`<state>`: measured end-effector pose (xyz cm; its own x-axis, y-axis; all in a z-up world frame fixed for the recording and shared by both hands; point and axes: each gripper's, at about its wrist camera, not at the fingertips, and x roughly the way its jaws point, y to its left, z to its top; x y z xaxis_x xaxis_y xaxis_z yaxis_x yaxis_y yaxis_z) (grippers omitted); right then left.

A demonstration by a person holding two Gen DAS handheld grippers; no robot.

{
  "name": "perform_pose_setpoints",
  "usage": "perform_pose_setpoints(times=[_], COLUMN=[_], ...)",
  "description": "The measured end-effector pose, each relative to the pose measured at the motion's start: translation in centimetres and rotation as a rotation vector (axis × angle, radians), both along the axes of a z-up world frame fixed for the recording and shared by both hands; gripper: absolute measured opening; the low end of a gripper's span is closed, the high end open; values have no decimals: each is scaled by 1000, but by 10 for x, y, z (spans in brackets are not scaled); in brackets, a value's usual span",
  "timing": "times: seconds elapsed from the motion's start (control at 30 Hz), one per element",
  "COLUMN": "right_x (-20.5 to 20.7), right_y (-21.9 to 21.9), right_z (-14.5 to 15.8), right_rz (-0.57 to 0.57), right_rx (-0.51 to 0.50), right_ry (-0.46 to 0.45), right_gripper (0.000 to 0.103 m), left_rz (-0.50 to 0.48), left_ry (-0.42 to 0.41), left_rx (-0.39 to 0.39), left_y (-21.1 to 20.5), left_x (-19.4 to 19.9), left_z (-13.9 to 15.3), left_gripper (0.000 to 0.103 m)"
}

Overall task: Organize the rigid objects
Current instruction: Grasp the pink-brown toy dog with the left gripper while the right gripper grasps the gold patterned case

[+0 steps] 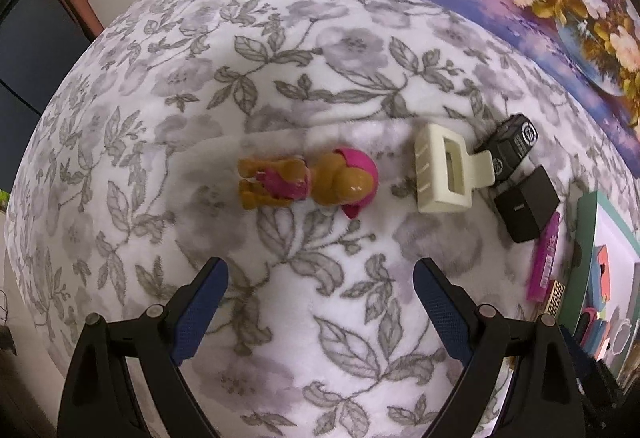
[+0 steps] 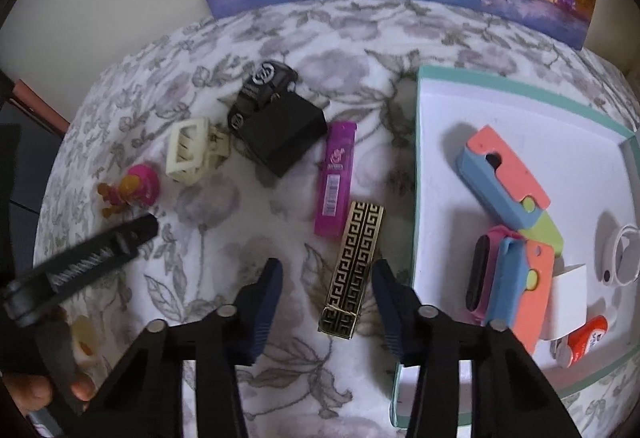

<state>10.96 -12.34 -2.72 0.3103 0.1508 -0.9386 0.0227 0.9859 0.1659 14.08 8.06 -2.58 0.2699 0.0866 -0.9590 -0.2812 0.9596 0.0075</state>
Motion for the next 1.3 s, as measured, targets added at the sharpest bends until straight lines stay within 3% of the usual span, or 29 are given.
perform_pose_setpoints(times=[0.27, 0.4, 0.83, 1.3], right_x=[2, 3, 5, 11], right_y=[7, 9, 10, 6], right_z=[-5, -2, 1, -12], right_rz=[20, 32, 26, -10], right_rx=[-68, -33, -108, -106], right_ry=[1, 1, -11, -4], right_gripper=[39, 39, 38, 26], left_rz=[33, 44, 53, 59], left_ry=[-22, -37, -50, -60], left_rx=[-12, -17, -31, -61], left_y=[20, 25, 27, 32], left_x=[6, 6, 6, 12], left_z=[2, 6, 10, 7], left_gripper=[94, 94, 94, 94])
